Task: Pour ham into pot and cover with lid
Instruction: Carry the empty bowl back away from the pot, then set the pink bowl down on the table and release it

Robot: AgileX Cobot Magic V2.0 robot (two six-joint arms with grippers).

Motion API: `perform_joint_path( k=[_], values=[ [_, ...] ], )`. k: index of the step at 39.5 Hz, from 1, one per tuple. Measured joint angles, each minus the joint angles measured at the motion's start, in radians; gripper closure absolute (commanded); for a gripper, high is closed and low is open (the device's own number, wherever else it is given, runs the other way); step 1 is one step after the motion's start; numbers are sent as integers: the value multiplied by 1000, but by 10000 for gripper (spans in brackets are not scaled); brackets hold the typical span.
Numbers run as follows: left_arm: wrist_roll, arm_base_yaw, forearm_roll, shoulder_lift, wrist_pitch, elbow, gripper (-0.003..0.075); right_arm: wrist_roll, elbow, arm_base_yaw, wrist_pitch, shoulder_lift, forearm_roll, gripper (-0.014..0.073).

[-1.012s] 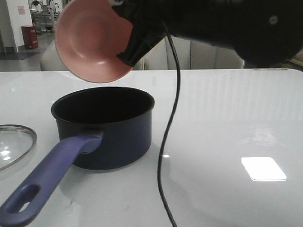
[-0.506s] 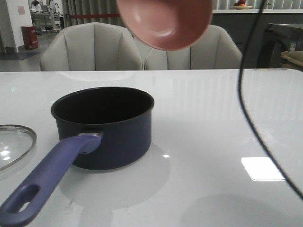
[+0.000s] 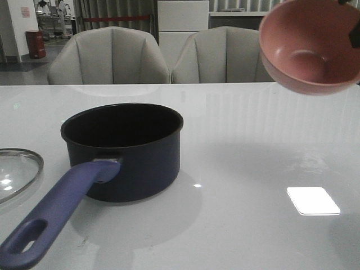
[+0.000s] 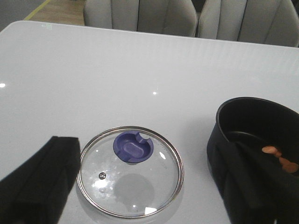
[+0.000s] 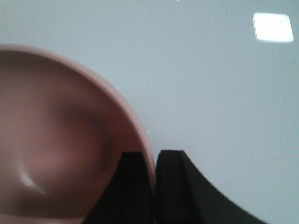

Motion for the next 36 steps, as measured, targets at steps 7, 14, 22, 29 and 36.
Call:
perform_joint_path(
  k=[7, 14, 22, 29, 36],
  values=[
    [0, 0, 0, 0, 0, 0, 103, 7, 0, -39, 89, 47, 92, 456],
    [0, 0, 0, 0, 0, 0, 103, -11, -22, -56, 174, 146, 179, 456],
    [0, 0, 0, 0, 0, 0, 103, -65, -148, -56, 321, 323, 216, 452],
    [0, 0, 0, 0, 0, 0, 103, -108, -266, -64, 405, 448, 220, 432],
    [0, 0, 0, 0, 0, 0, 103, -158, -354, -64, 499, 559, 228, 266]
  ],
)
